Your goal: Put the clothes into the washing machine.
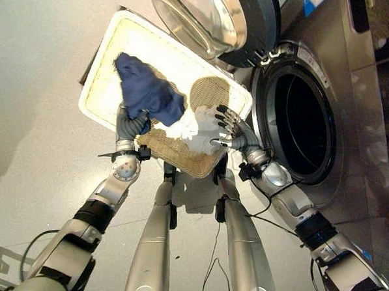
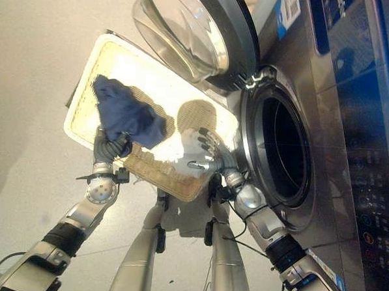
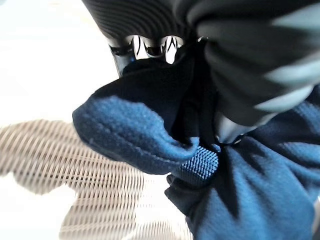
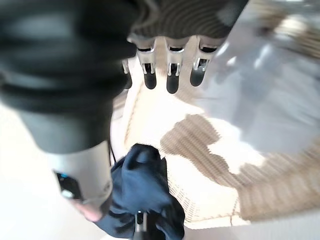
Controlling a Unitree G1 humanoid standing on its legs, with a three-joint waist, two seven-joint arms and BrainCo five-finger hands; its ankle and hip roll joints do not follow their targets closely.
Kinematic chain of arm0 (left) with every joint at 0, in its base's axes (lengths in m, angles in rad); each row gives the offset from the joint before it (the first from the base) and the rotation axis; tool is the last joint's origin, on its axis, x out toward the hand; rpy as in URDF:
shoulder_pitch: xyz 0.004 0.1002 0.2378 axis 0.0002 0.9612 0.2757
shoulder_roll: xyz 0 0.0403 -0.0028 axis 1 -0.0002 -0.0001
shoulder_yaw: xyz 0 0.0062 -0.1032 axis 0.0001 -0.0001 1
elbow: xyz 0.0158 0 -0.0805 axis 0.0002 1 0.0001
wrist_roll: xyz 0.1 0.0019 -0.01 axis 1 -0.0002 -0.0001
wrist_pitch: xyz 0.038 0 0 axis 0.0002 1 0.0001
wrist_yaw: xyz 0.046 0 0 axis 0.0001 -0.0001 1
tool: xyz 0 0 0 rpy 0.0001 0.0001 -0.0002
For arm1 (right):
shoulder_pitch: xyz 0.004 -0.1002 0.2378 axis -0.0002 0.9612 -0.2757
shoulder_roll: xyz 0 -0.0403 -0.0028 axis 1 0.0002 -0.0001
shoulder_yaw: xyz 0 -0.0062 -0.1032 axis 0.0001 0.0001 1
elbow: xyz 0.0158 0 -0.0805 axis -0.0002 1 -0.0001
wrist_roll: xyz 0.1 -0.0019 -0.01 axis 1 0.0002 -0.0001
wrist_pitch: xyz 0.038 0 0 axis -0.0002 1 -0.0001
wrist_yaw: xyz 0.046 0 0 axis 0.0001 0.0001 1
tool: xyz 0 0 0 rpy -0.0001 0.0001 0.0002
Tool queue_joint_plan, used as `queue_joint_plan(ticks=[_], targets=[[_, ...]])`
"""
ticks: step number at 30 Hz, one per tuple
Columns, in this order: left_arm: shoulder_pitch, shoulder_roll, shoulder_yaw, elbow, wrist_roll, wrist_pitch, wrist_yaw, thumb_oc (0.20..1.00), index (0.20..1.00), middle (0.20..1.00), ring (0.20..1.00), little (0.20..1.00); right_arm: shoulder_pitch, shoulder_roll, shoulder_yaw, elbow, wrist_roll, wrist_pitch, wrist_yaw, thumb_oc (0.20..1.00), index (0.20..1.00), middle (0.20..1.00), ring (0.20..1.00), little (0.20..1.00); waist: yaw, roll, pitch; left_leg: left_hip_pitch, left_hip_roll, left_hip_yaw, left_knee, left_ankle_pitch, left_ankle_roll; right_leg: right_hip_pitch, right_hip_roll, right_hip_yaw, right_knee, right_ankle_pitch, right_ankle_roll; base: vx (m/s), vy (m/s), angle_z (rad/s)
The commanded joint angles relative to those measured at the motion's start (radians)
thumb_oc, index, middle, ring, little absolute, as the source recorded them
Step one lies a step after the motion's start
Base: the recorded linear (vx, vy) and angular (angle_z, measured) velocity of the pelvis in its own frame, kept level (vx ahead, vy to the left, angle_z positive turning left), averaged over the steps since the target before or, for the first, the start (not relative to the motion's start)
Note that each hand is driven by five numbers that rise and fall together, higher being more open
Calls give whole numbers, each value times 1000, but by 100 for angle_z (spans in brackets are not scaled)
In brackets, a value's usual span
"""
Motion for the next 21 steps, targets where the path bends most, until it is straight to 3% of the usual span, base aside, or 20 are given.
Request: queue_joint_plan(ticks=[1, 12, 18, 21], targets=[[-32, 9, -5, -67, 143, 16, -42, 200, 200, 200, 200, 200, 10, -20, 2, -115, -29, -43, -13, 1000, 1000, 1000, 1000, 1000, -23, 59, -12, 9, -88, 47, 20, -48, 28, 61, 38, -31, -68, -28, 58, -33, -30, 5], [-106, 94, -147, -128, 218, 30, -138, 200, 200, 200, 200, 200, -79, -74, 57, -115, 45, 72, 45, 1000, 1000, 1000, 1000, 1000, -13, 68, -12, 28, -81, 51, 2, -30, 22, 82, 22, -56, -74, -16, 71, -8, -9, 4], [-130, 107, -195, -154, 240, 4, -181, 200, 200, 200, 200, 200, -78, -71, 82, -99, 187, 132, 115, 1000, 1000, 1000, 1000, 1000, -14, 62, -12, 33, -77, 53, -9, -27, 24, 85, 22, -61, -74, -14, 76, 3, -21, 1], [-139, 110, -218, -169, 252, -9, -200, 200, 200, 200, 200, 200, -71, -62, 99, -99, 292, 194, 183, 1000, 1000, 1000, 1000, 1000, -15, 60, -12, 38, -76, 54, -15, -25, 25, 87, 22, -62, -80, -9, 79, 0, 0, 0]])
